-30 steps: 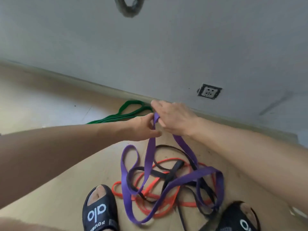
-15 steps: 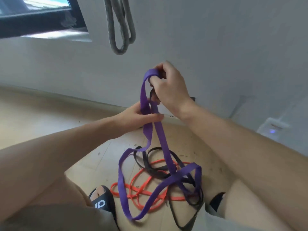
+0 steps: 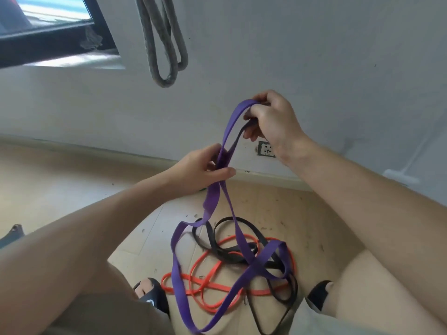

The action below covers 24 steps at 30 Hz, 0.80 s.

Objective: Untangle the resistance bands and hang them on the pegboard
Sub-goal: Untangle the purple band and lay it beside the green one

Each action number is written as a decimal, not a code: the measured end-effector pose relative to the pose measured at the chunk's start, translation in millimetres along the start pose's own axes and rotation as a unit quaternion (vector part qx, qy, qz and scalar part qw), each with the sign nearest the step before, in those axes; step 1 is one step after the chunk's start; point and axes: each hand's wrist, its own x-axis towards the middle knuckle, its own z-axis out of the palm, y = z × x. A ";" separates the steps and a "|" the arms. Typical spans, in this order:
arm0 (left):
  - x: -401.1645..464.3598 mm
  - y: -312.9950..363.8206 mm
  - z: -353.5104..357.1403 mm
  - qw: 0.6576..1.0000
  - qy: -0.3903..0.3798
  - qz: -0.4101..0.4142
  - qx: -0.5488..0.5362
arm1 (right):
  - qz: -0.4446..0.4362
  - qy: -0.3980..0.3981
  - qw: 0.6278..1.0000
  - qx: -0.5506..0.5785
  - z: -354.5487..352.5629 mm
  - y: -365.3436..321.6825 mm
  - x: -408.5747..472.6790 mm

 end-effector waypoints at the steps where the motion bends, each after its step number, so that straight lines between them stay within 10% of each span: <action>1: 1.7 -1.2 -1.1 0.999 0.005 0.009 0.034 | 0.027 -0.018 0.999 -0.012 -3.5 2.8 3.8; 7: 8.7 -13.8 -13.2 0.990 0.011 0.028 0.139 | 0.070 -0.103 0.978 -0.165 -16.0 15.1 12.0; 14: 12.3 -17.2 -12.5 0.982 0.003 0.045 0.185 | -0.201 -0.029 0.868 -0.454 -0.7 9.4 2.5; 18: 11.7 -13.0 -14.1 0.975 0.024 0.087 0.205 | -0.341 -0.064 0.842 -0.413 22.4 6.6 -7.9; 24: 7.4 -7.7 -12.5 0.983 0.050 0.119 0.132 | -0.101 -0.268 0.885 -0.367 37.9 28.3 -15.9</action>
